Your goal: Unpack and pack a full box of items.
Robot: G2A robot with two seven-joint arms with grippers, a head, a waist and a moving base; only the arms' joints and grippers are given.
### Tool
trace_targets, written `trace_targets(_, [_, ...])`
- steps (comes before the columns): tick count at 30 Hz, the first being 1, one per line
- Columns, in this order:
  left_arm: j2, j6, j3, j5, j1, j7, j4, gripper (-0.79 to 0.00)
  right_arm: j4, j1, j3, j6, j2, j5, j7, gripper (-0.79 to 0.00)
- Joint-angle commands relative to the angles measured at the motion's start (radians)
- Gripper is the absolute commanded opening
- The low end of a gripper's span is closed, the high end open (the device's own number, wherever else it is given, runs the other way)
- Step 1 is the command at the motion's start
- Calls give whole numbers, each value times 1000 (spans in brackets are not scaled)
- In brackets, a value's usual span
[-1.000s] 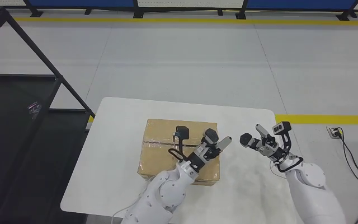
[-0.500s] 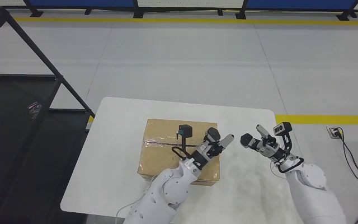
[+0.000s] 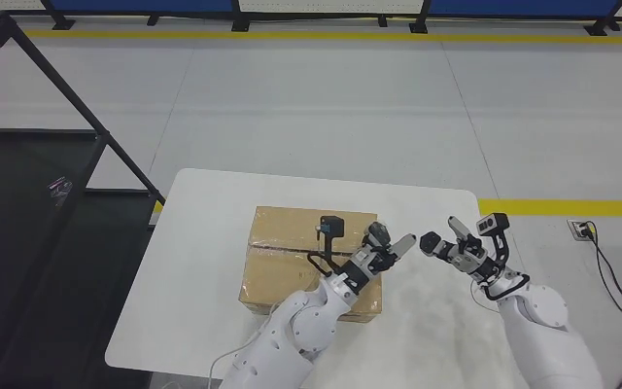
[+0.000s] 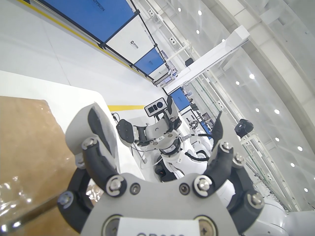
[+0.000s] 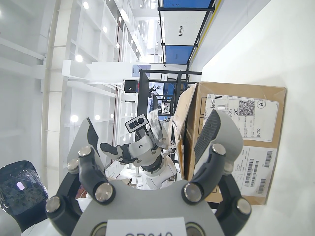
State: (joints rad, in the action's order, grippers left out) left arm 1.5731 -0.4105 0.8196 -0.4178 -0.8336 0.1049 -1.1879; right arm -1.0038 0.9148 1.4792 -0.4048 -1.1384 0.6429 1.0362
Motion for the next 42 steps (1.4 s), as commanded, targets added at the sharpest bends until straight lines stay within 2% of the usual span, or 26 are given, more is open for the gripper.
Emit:
trace_targets(1, [5, -1, -3, 0, 3, 2, 8, 0, 6, 7, 18, -13, 3, 23, 1, 0])
trace_targets(15, [33, -10, -9, -9, 25, 9, 49, 0, 15, 93, 152, -48, 31, 123, 35, 0])
trace_targets(19, [32, -40, 5, -9, 7, 2, -2, 0, 17, 96, 155, -40, 32, 130, 47, 0])
trace_targets(22, [19, -69, 44, -1, -37, -23, -105, 0, 8, 90, 160, -34, 36, 127, 61, 0])
trace_targets(27, [-25, -91, 177, -15, -169, -125, -361, 0, -49, 75, 155, -14, 41, 90, 72, 0])
trace_targets(33, [-74, -115, 405, 11, -338, -208, -616, 0, -159, 49, 114, 39, 43, 20, 55, 0])
trace_targets(37, [-98, -138, 579, 74, -422, -221, -717, 0, -208, 20, 79, 108, 45, -78, 4, 0])
trace_targets(38, [-103, -146, 628, 94, -443, -219, -730, 0, -212, 17, 87, 125, 47, -105, -43, 0])
trace_targets(42, [-124, -180, 828, 186, -515, -211, -744, 0, -212, 17, 87, 125, 47, -105, -43, 0])
